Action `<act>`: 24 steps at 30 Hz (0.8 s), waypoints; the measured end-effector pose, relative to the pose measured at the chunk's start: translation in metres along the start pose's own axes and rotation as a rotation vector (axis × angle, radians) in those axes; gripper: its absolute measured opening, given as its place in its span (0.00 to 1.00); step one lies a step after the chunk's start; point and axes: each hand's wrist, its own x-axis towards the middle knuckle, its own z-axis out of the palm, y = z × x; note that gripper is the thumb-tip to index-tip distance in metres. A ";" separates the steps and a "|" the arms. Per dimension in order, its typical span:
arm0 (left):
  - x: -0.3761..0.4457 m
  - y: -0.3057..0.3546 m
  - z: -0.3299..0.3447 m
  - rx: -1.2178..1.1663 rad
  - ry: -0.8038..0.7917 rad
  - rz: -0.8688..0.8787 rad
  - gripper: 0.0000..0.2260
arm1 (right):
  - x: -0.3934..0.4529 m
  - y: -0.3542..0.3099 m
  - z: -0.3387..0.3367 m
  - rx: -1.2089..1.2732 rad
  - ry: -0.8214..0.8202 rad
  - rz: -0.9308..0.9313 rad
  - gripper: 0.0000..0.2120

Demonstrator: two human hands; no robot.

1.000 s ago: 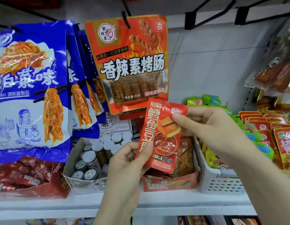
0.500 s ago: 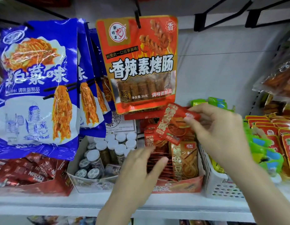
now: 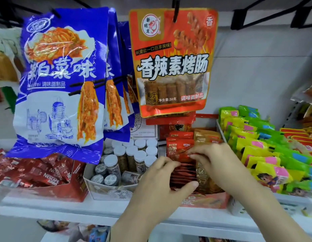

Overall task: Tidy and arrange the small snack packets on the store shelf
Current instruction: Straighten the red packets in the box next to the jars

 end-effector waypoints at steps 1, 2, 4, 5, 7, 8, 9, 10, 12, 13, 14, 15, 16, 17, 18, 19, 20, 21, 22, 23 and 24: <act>-0.001 0.001 0.000 0.004 0.007 -0.014 0.27 | 0.001 0.000 0.001 -0.026 -0.040 0.003 0.09; -0.002 0.002 0.000 0.008 0.022 -0.025 0.27 | 0.001 -0.001 0.003 -0.044 -0.091 0.005 0.10; -0.002 0.002 0.002 0.014 0.057 -0.007 0.29 | 0.000 -0.001 0.008 -0.036 -0.198 0.016 0.13; -0.002 0.000 0.003 0.033 0.067 0.018 0.33 | 0.000 -0.001 0.009 -0.025 -0.230 0.021 0.13; -0.002 -0.003 0.005 0.105 0.058 0.059 0.37 | 0.001 -0.002 0.009 -0.006 -0.244 0.030 0.12; -0.002 -0.004 0.005 0.127 0.046 0.069 0.36 | 0.002 -0.002 0.008 0.009 -0.208 0.034 0.11; -0.003 -0.004 0.005 0.129 0.034 0.071 0.34 | 0.003 -0.003 0.007 0.021 -0.122 0.036 0.10; -0.003 -0.004 0.004 0.121 0.028 0.070 0.33 | 0.006 -0.004 0.006 0.021 -0.005 0.035 0.09; -0.005 -0.005 0.004 0.115 0.022 0.067 0.31 | 0.010 -0.005 0.007 -0.008 0.149 0.039 0.11; -0.005 -0.005 0.004 0.121 0.017 0.063 0.31 | 0.012 -0.006 0.009 -0.024 0.166 0.049 0.13; -0.005 -0.005 0.004 0.127 0.013 0.058 0.31 | 0.012 -0.006 0.011 -0.037 0.164 0.066 0.15; -0.005 -0.005 0.004 0.129 0.009 0.052 0.32 | 0.013 -0.005 0.013 -0.036 0.163 0.084 0.15; -0.005 -0.005 0.004 0.131 0.001 0.046 0.32 | 0.013 -0.006 0.016 -0.025 0.170 0.098 0.14; -0.005 -0.005 0.004 0.132 -0.008 0.039 0.32 | 0.012 -0.006 0.018 -0.013 0.184 0.109 0.12; -0.004 -0.005 0.003 0.131 -0.016 0.033 0.32 | 0.012 -0.006 0.019 -0.005 0.200 0.119 0.10; -0.004 -0.005 0.003 0.130 -0.023 0.030 0.32 | 0.013 -0.007 0.020 0.006 0.212 0.127 0.10; -0.004 -0.005 0.002 0.126 -0.027 0.029 0.32 | 0.013 -0.007 0.021 0.020 0.214 0.133 0.10; -0.005 -0.005 0.002 0.123 -0.028 0.030 0.32 | 0.014 -0.006 0.021 0.030 0.209 0.135 0.12; -0.005 -0.005 0.002 0.120 -0.026 0.031 0.32 | 0.014 -0.005 0.023 0.033 0.198 0.133 0.13; -0.005 -0.005 0.002 0.120 -0.025 0.031 0.32 | 0.013 -0.004 0.024 0.027 0.186 0.129 0.12; -0.005 -0.005 0.001 0.121 -0.024 0.028 0.32 | 0.012 -0.003 0.026 0.018 0.176 0.128 0.10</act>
